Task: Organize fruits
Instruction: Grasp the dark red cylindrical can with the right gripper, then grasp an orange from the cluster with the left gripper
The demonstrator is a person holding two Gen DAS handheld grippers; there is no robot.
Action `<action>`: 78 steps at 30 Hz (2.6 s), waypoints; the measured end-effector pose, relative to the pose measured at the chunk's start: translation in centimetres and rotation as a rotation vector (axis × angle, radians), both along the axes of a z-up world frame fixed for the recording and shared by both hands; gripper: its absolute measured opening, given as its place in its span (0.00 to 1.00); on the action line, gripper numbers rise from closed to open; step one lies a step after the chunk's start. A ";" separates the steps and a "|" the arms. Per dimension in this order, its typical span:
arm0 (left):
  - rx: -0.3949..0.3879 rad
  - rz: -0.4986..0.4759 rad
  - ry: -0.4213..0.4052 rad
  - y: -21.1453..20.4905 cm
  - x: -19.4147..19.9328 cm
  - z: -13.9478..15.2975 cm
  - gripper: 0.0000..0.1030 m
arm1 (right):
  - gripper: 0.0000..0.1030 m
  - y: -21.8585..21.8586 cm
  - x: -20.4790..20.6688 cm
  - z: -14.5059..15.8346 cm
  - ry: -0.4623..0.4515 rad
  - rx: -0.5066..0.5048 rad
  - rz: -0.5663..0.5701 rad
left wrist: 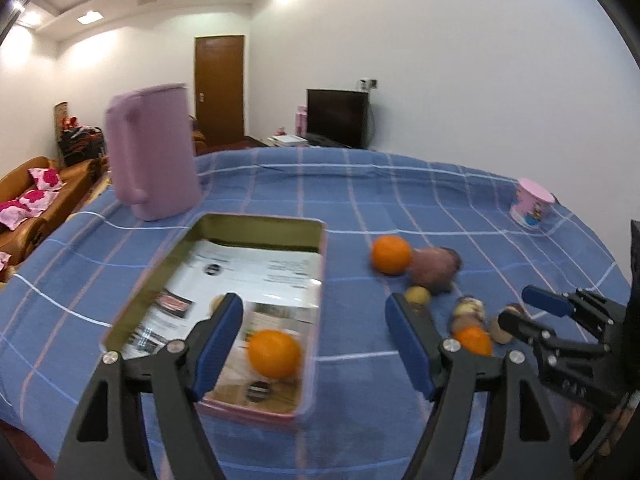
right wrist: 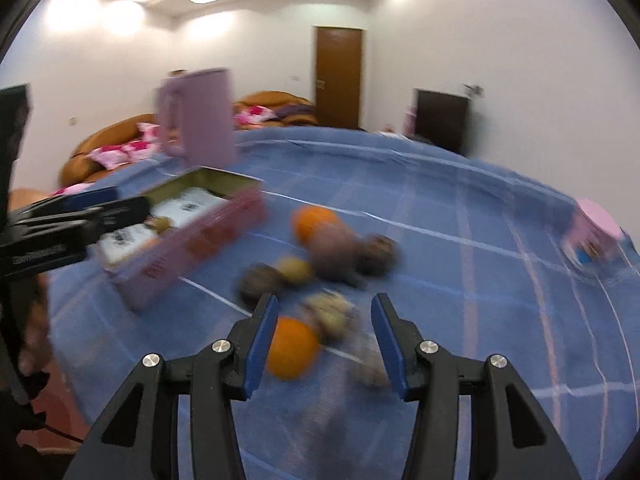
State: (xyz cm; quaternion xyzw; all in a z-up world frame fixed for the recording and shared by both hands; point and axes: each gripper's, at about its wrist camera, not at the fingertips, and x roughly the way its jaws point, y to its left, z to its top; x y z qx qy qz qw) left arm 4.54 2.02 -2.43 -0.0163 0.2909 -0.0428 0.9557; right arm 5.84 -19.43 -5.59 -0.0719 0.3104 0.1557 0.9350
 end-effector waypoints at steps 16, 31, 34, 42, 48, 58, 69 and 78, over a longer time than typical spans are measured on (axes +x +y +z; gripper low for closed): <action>0.028 -0.124 0.094 -6.8 0.2 -1.9 0.74 | 0.49 -2.3 1.6 -1.6 0.145 0.083 0.005; 0.028 -0.184 0.116 -9.4 -0.4 -2.3 0.74 | 0.32 -3.3 0.7 -1.6 0.125 0.085 -0.024; 0.022 -0.203 0.135 -10.2 -0.1 -2.7 0.70 | 0.32 -3.5 0.6 -1.7 0.116 0.074 -0.039; -0.017 -0.232 0.207 -11.0 1.3 -3.8 0.57 | 0.32 -4.1 0.6 -1.5 0.105 0.104 -0.043; -0.046 -0.258 0.251 -11.2 2.0 -4.5 0.40 | 0.32 -4.1 0.4 -1.5 0.094 0.105 -0.050; -0.076 -0.247 0.219 -10.7 1.7 -4.4 0.36 | 0.32 -3.7 -0.2 -1.4 0.064 0.094 -0.030; -0.025 -0.208 0.103 -10.7 0.3 -3.4 0.36 | 0.32 -3.3 -1.5 -0.7 -0.023 0.083 -0.003; -0.003 -0.194 0.053 -10.7 -0.4 -3.1 0.36 | 0.32 -3.1 -2.3 -0.4 -0.070 0.086 0.010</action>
